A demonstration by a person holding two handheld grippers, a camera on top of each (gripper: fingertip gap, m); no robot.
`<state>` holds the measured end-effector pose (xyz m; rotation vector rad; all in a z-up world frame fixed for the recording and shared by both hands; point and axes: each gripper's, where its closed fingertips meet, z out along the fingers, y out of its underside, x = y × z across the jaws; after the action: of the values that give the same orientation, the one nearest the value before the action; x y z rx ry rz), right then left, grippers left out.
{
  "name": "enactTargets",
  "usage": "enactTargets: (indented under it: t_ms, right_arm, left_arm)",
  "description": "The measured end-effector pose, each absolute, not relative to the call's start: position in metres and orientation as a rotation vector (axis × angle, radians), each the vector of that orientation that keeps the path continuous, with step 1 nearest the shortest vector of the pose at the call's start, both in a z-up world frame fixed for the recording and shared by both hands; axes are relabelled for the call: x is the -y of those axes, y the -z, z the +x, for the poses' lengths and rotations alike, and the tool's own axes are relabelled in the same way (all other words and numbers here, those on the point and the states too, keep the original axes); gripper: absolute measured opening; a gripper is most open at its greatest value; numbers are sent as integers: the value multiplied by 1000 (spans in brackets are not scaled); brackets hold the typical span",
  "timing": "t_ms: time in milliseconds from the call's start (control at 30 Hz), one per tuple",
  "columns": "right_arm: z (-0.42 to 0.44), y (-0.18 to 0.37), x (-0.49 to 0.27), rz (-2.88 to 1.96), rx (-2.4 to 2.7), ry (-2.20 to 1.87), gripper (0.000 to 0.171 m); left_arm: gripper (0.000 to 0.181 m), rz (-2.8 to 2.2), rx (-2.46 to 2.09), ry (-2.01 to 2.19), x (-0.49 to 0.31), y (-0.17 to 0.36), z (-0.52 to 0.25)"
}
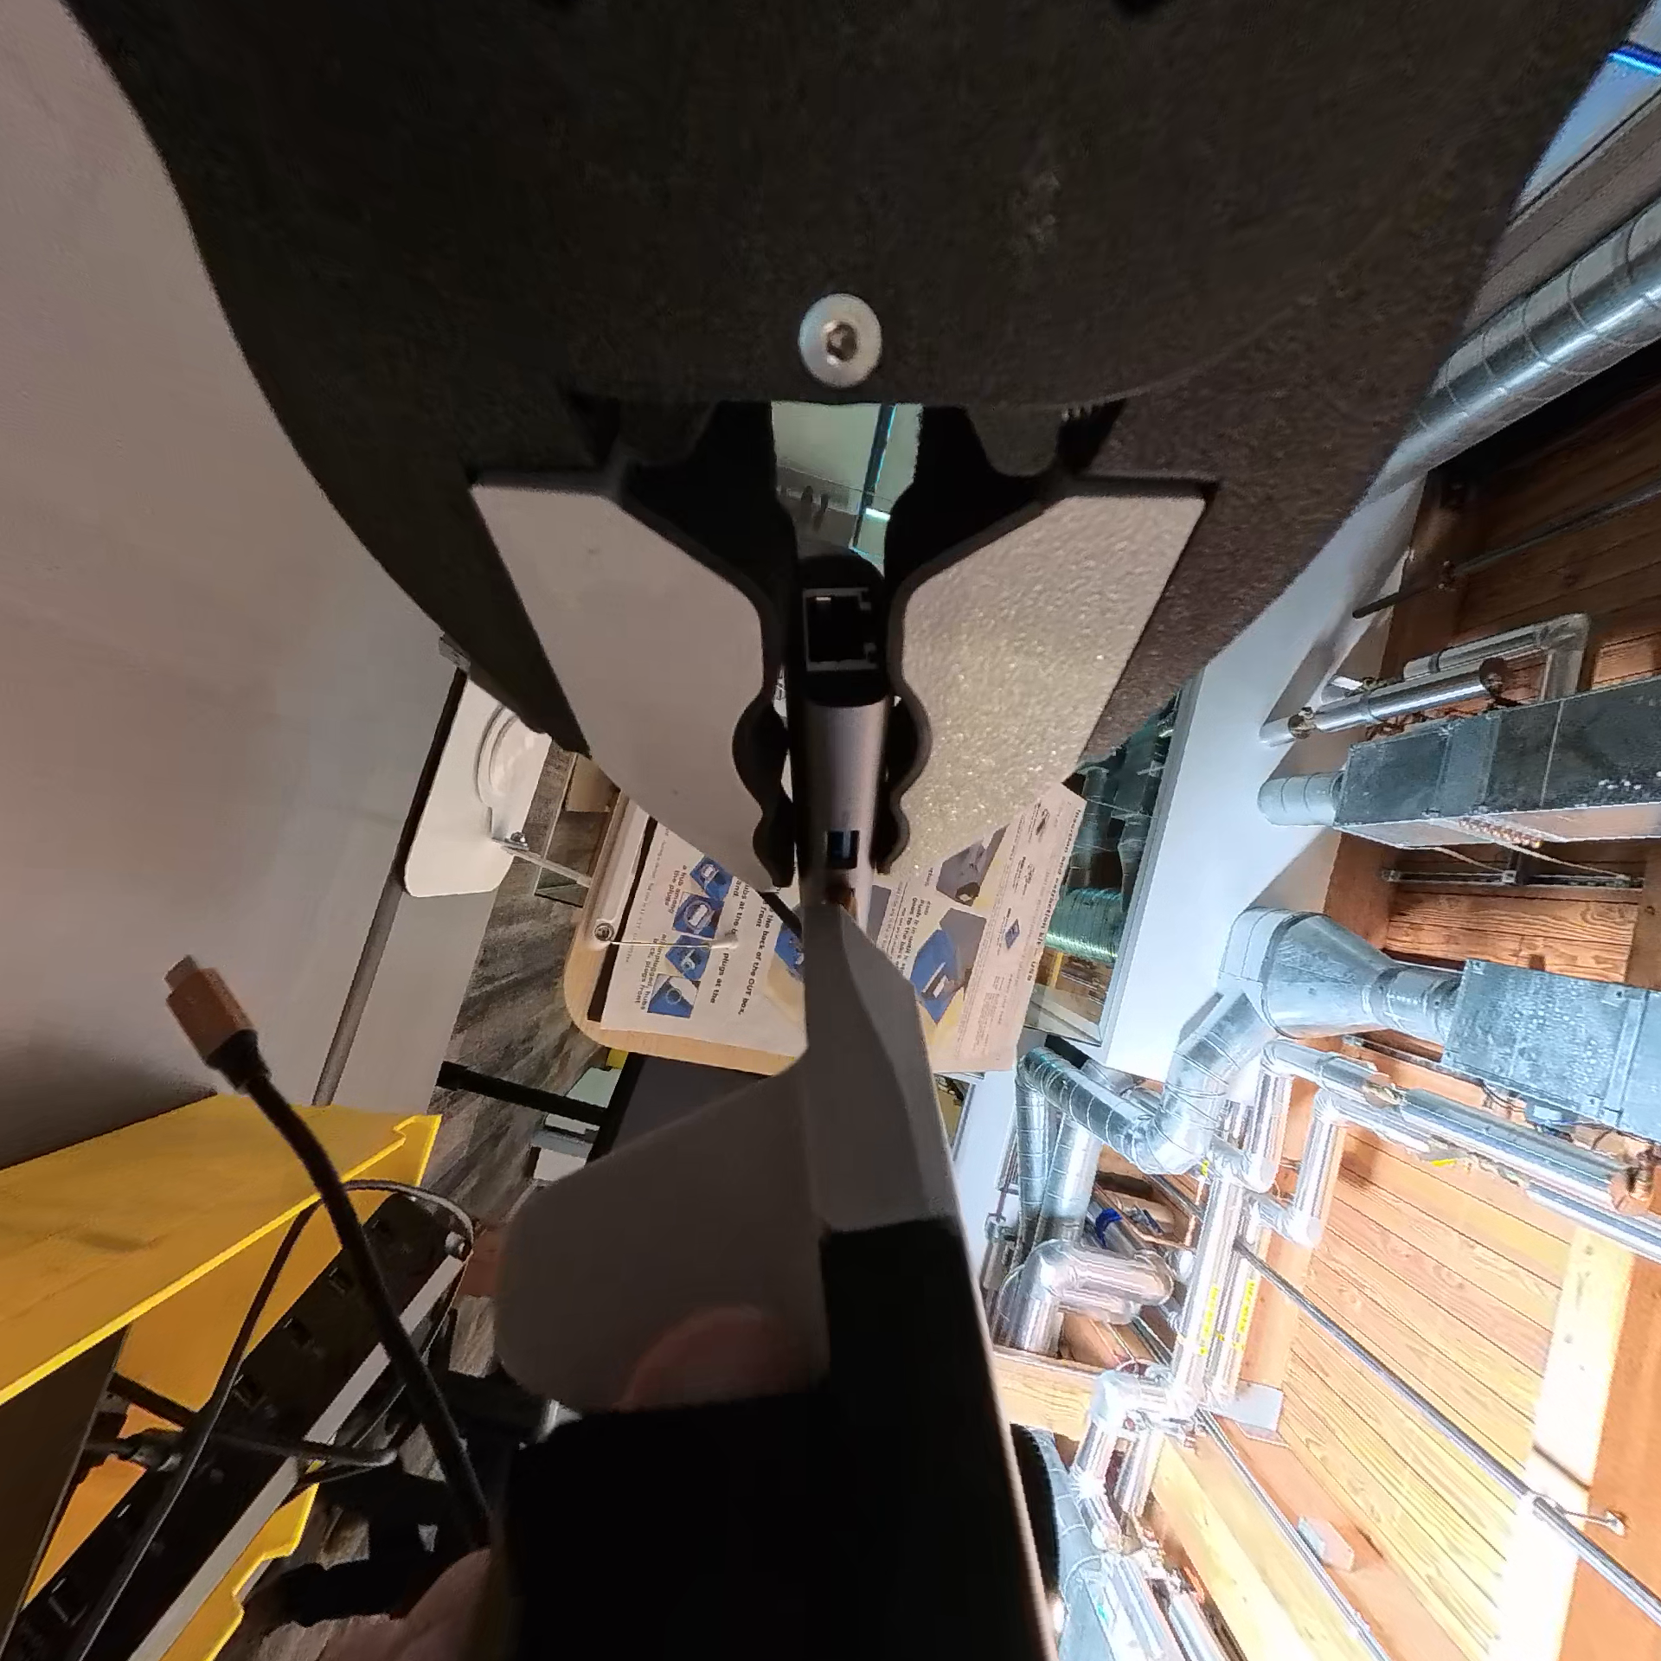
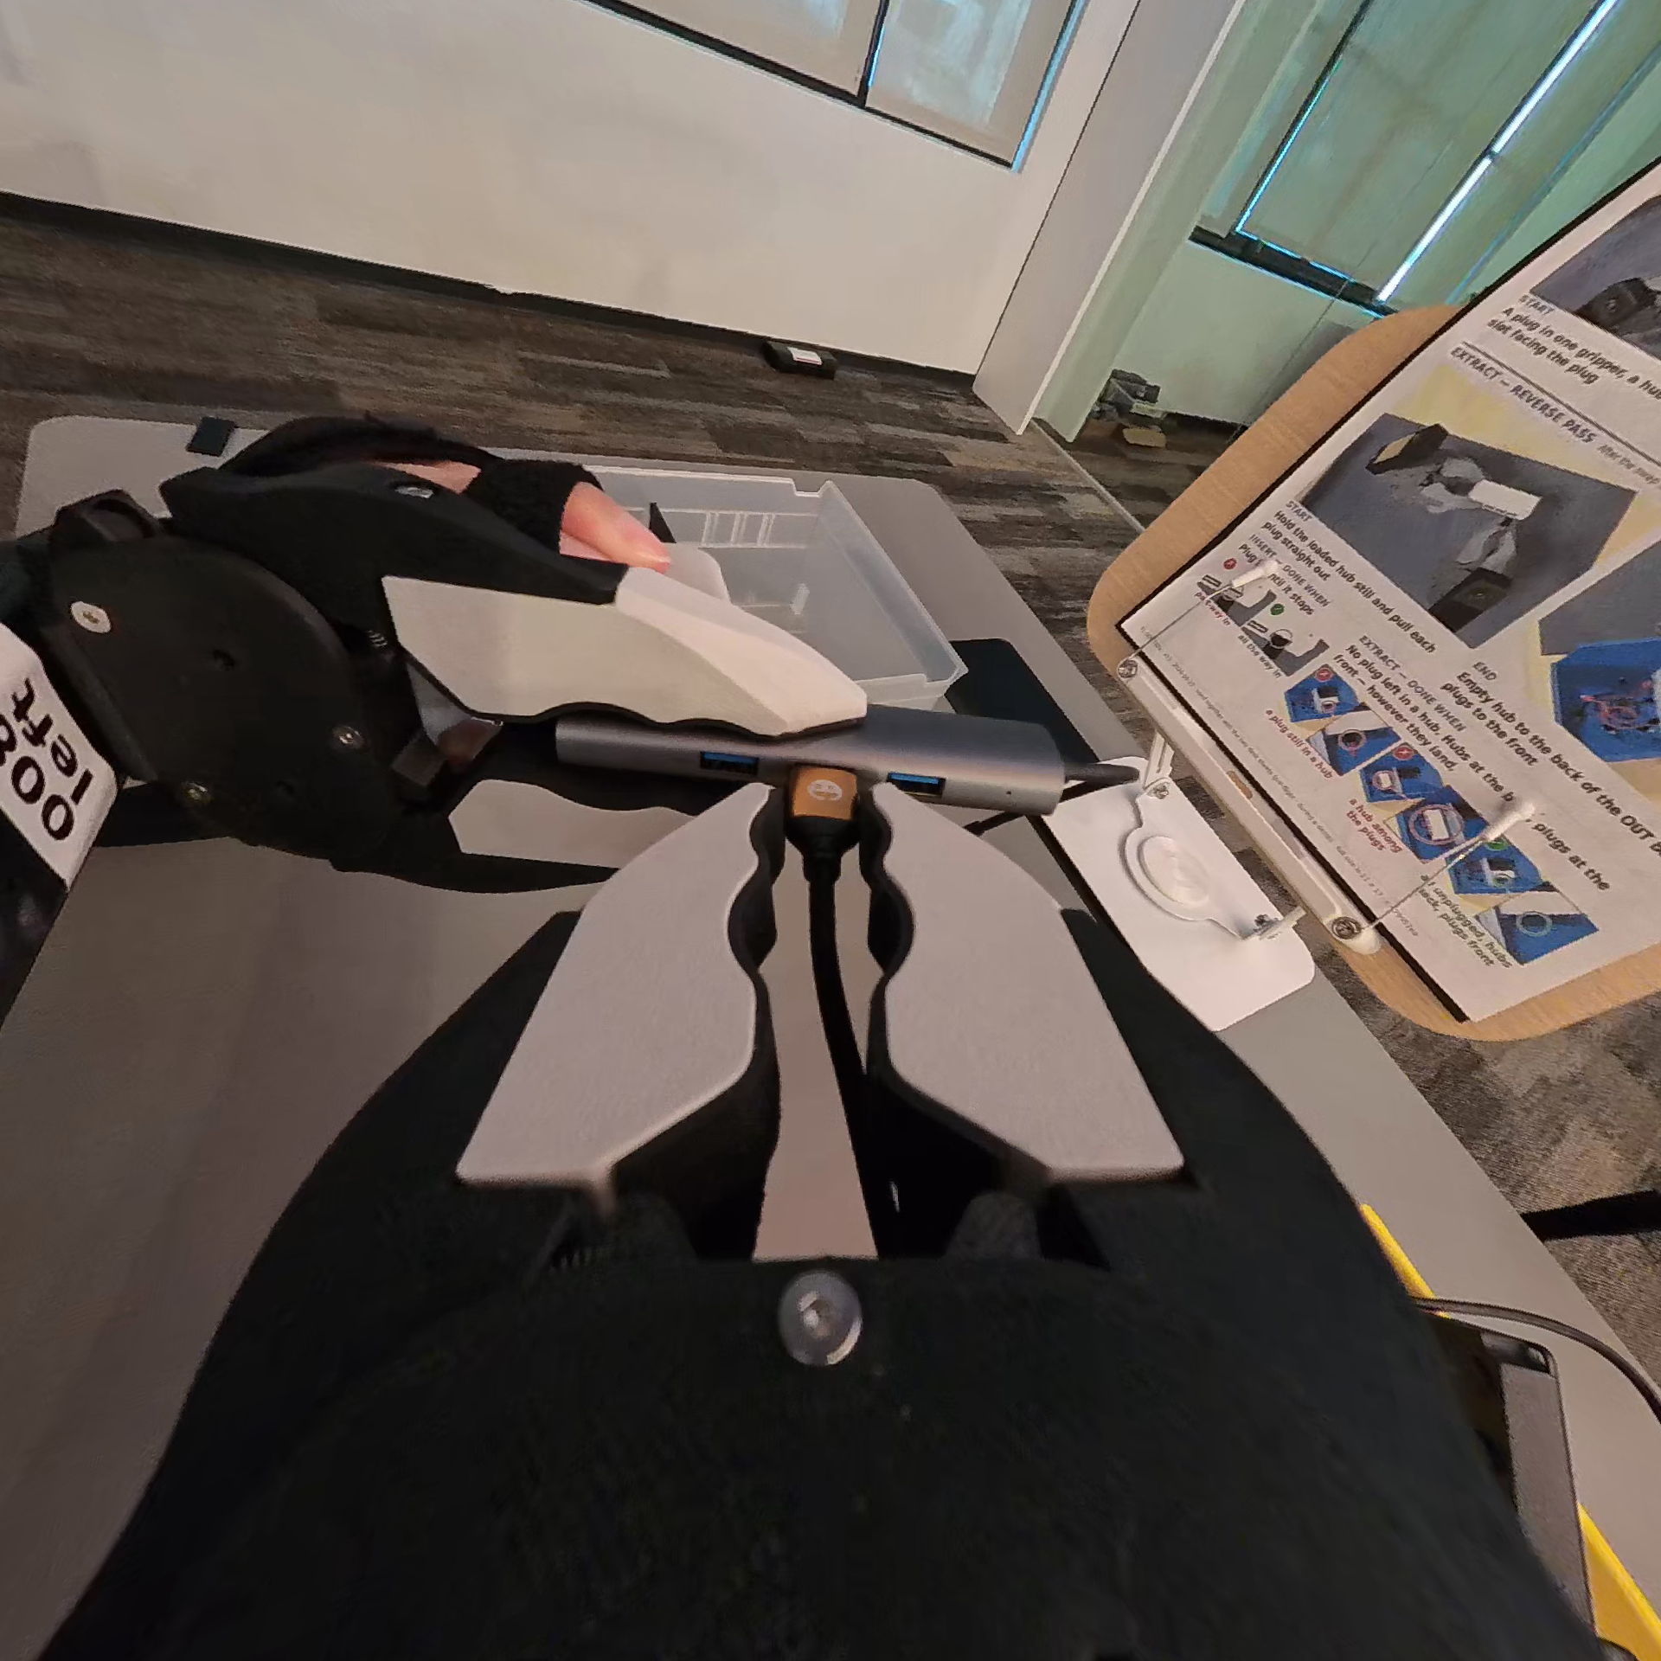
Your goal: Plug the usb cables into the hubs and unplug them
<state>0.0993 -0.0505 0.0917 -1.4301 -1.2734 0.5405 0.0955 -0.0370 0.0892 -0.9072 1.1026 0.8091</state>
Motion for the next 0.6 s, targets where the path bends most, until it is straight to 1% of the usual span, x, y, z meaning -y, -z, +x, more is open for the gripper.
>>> enactTargets:
  t_ms: [400, 600]
  right_arm:
    - [100, -96, 59, -1398, 1288, -520, 16]
    - [96, -83, 52, -1481, 1293, -584, 18]
  left_arm:
    - [16, -893, -1070, -765, 46, -94, 98]
    - [14, -836, -1134, -749, 51, -87, 110]
